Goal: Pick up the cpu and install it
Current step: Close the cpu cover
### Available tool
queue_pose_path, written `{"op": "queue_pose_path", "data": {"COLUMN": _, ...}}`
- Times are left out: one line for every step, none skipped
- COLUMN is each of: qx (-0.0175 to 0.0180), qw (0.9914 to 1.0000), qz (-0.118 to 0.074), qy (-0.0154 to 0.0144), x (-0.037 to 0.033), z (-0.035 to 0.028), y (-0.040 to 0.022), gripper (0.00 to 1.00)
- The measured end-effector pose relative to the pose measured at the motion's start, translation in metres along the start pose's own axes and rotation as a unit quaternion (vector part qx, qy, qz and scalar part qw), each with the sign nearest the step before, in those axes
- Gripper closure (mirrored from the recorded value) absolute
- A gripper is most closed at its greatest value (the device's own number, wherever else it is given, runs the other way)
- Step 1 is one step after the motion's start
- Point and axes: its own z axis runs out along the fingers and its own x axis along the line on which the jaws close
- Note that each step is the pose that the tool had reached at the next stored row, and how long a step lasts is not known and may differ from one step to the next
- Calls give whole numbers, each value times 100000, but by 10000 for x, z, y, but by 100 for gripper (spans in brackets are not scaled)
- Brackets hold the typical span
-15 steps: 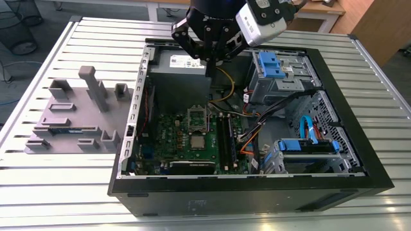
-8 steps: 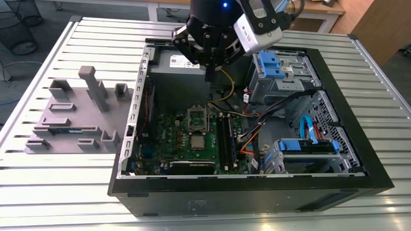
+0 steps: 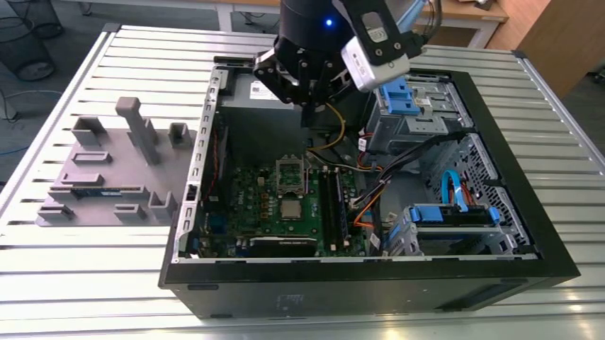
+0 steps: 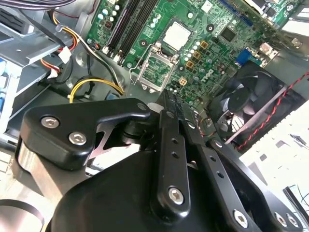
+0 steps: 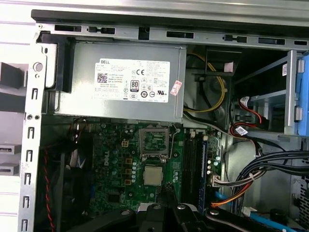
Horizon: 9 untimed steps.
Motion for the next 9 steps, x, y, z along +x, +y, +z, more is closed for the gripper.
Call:
{"op": "queue_pose_path", "data": {"qx": -2, "qw": 100000, "qz": -1, "qy": -3, "x": 0, "z": 16, "y": 0, "gripper": 89}}
{"op": "queue_pose_path", "data": {"qx": 2, "qw": 100000, "qz": -2, "qy": 0, "x": 0, "z": 31, "y": -1, "gripper": 89}}
{"op": "queue_pose_path", "data": {"qx": 0, "qw": 100000, "qz": -1, "qy": -1, "x": 0, "z": 47, "y": -1, "gripper": 89}}
{"op": "queue_pose_path", "data": {"qx": 3, "qw": 100000, "qz": -2, "qy": 0, "x": 0, "z": 62, "y": -2, "gripper": 89}}
{"op": "queue_pose_path", "data": {"qx": 1, "qw": 100000, "qz": -1, "qy": 0, "x": 0, "z": 79, "y": -2, "gripper": 89}}
{"op": "queue_pose_path", "data": {"qx": 5, "qw": 100000, "qz": -2, "qy": 3, "x": 0, "z": 95, "y": -2, "gripper": 89}}
{"op": "queue_pose_path", "data": {"qx": 1, "qw": 100000, "qz": -3, "qy": 1, "x": -1, "z": 111, "y": -3, "gripper": 89}}
{"op": "queue_pose_path", "data": {"qx": 0, "qw": 100000, "qz": -2, "qy": -1, "x": 0, "z": 127, "y": -3, "gripper": 89}}
{"op": "queue_pose_path", "data": {"qx": 1, "qw": 100000, "qz": -2, "qy": -2, "x": -1, "z": 142, "y": -4, "gripper": 89}}
